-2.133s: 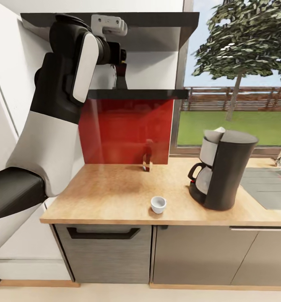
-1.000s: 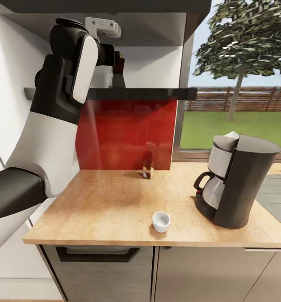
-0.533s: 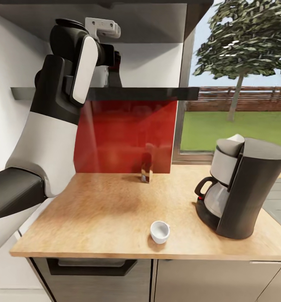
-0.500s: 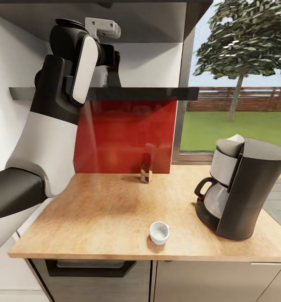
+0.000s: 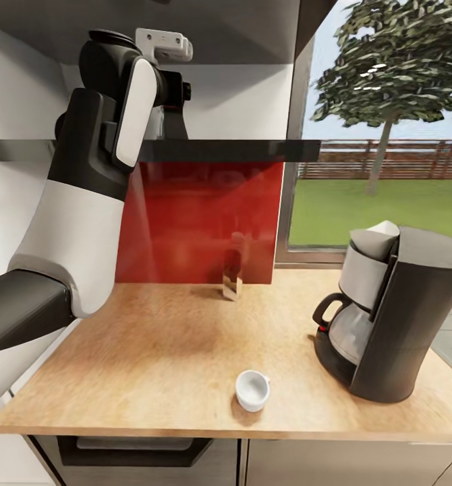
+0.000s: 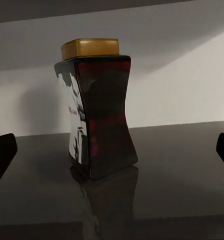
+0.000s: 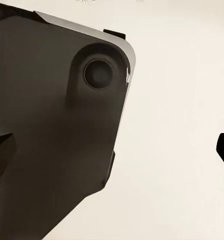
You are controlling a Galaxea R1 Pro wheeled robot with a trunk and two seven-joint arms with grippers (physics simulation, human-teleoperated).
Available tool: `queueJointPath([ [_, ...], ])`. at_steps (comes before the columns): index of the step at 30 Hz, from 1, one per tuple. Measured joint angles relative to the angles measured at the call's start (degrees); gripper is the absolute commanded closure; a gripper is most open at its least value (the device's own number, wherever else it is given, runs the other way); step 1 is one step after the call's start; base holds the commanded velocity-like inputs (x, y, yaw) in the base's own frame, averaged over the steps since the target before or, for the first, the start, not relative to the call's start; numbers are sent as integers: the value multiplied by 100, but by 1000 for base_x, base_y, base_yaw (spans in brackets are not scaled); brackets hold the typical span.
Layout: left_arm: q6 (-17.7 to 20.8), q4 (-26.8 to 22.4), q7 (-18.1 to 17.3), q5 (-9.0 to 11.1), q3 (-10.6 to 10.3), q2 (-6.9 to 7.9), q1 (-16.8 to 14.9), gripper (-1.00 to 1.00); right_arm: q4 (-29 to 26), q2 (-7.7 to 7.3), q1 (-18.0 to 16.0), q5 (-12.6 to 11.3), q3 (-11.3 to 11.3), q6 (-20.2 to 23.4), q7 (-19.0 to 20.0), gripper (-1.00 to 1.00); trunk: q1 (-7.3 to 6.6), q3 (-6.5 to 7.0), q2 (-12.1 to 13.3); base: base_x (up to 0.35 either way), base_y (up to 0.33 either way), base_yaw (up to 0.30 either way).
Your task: Set up a coffee station on the kitchen countertop: keep the coffee maker on the countertop, move the bottle of coffee from the kitchen shelf to the counter next to the coffee maker, place a paper coffee filter on top of the coffee maker, put the saucer next to the coffee maker with the coffee cup on the saucer, and place the electric kettle next to the coffee maker.
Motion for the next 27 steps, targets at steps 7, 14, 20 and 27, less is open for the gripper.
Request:
queueJointPath([
  [7, 0, 2, 3, -4, 15, 65, 0, -100, 0, 0, 0, 0, 0, 0, -1, -100, 0, 0, 0, 143, 15, 0],
  [14, -14, 2, 8, -3, 34, 105, 29, -100, 0, 0, 0, 0, 0, 0, -1, -100, -2, 0, -1, 154, 3, 0],
  [20, -167, -8, 323, 5, 319, 133, 79, -100, 0, 0, 0, 0, 0, 0, -3, -100, 0, 0, 0, 90, 0, 0],
  [27, -227, -17, 496, 19, 444, 138, 111, -100, 0, 0, 0, 0, 0, 0, -7, -100, 1, 0, 0, 11, 0, 0],
])
